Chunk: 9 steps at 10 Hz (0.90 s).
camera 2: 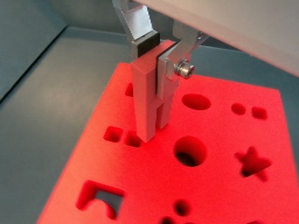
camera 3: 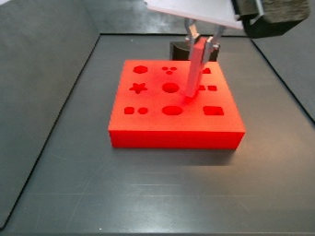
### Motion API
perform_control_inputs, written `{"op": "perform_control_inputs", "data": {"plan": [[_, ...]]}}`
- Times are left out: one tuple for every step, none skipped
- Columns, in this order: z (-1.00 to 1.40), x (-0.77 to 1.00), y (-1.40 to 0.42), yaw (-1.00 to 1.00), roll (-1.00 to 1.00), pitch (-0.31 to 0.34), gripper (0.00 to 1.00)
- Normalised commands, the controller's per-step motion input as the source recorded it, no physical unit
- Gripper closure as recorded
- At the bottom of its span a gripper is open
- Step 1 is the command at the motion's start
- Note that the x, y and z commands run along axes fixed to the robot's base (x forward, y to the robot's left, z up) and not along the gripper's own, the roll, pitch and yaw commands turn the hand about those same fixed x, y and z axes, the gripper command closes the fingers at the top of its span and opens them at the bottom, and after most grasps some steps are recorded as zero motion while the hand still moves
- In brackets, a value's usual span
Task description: Insert the double-square object.
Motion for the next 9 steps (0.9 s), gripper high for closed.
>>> {"op": "perform_control_inputs", "data": {"plan": [[-0.03,0.25,0.00,-0.80,-0.29,-0.086,1.00],[0.00,0.23,0.00,-0.77,-0.34,-0.120,1.00],[0.00,0.21,0.00,-0.77,-0.33,-0.121,1.00],[0.00,0.17,0.00,-0.81,-0.29,-0.099,1.00],[-0.01,0.17,0.00,-0.90,-0.19,-0.020,1.00],[0.00,0.18,0.02,-0.92,-0.10,0.000,1.00],[0.11,0.20,0.11,-0.89,-0.03,0.000,1.00],[0.33,0.11,0.17,-0.79,0.00,0.031,1.00],[0.28,0.05,0.19,-0.73,0.07,0.060,1.00]]}}
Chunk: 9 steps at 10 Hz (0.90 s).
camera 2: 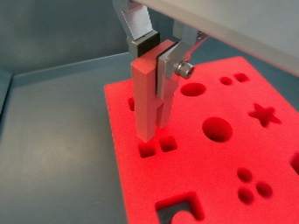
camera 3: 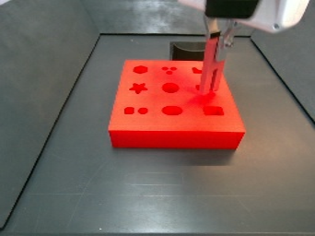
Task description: Insert the double-square object.
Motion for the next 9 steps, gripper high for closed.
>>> {"op": "perform_control_inputs", "data": {"plan": [[0.26,0.02,0.17,-0.74,0.08,0.066,1.00],[0.17,0.00,0.12,-0.77,0.11,0.087,1.00],[0.02,0.00,0.08,-0.78,0.15,0.090,1.00],[-0.06,0.00,0.06,-0.81,0.16,0.063,1.00],[-0.12,0.04,0.07,-0.81,0.16,0.036,1.00],[-0.14,0.05,0.08,-0.80,0.17,0.039,1.00],[-0.15,0.07,0.09,-0.79,0.17,0.034,1.00],[-0.12,0.19,0.05,-0.71,0.17,0.046,1.00],[-0.23,0.33,0.00,-0.60,0.14,0.074,1.00]]}}
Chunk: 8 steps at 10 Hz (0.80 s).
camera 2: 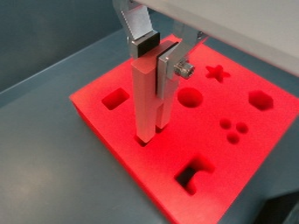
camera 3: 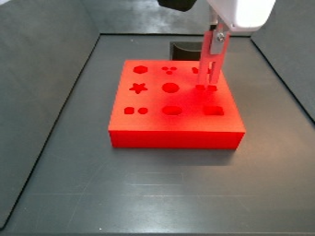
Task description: Insert the double-square object.
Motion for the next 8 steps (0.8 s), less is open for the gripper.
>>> {"op": "perform_control_inputs", "data": {"plan": [[-0.24,0.14,-0.01,-0.53,0.00,0.107,1.00],[-0.19,0.03,0.00,-0.41,0.00,0.034,1.00],[-0.20,-0.04,0.00,-0.27,-0.01,0.033,1.00],[-0.03,-0.27,0.01,-0.03,-0.02,0.000,1.00],[0.00,-0.33,0.00,0.00,0.00,0.000,1.00],[0.00,-0.25,-0.07,0.11,0.00,0.000,1.00],[0.00,0.02,-0.23,0.19,0.00,0.000,1.00],[-0.06,0.34,-0.10,0.26,0.00,0.000,1.00]]}}
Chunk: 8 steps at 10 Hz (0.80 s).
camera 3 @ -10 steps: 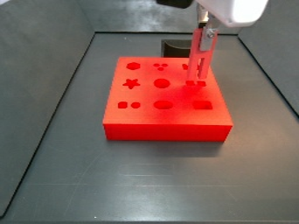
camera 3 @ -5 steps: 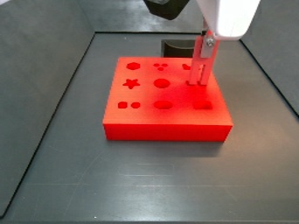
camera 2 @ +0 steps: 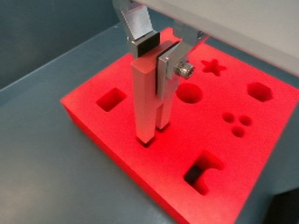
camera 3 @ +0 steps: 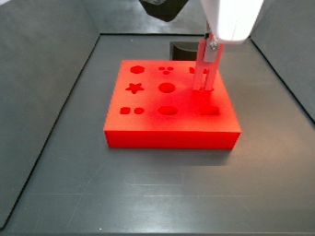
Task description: Insert the double-square object.
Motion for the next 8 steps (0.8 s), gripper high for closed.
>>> {"op": "perform_control_inputs", "data": {"plan": [[-0.09,0.33,-0.05,0.25,0.00,0.024,1.00],[-0.21,0.07,0.01,0.23,0.02,0.000,1.00],[-0.17,0.00,0.16,0.19,0.01,0.000,1.00],[0.00,-0.06,0.11,0.07,-0.01,0.007,1.00],[0.00,-0.12,0.04,0.00,-0.02,0.000,1.00],[0.00,-0.06,0.00,0.00,-0.02,0.000,1.00],[-0.01,-0.15,0.00,0.00,-0.05,0.000,1.00],[-0.02,-0.12,-0.02,0.00,-0.04,-0.021,1.00]]}}
